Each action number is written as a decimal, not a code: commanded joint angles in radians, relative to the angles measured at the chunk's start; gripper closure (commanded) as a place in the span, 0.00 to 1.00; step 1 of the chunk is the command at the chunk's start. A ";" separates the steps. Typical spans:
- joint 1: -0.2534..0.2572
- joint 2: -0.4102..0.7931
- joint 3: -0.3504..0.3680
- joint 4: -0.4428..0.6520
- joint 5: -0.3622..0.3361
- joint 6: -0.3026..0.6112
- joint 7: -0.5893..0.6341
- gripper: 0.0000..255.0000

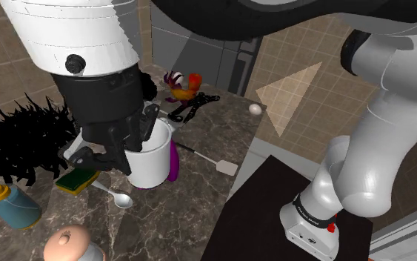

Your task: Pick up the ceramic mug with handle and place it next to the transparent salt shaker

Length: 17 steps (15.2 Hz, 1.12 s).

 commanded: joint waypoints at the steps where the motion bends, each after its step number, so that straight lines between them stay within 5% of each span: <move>1: 0.054 0.077 0.024 0.088 -0.045 -0.029 0.069 1.00; 17: 0.041 0.057 0.020 -0.140 -0.033 0.181 0.086 1.00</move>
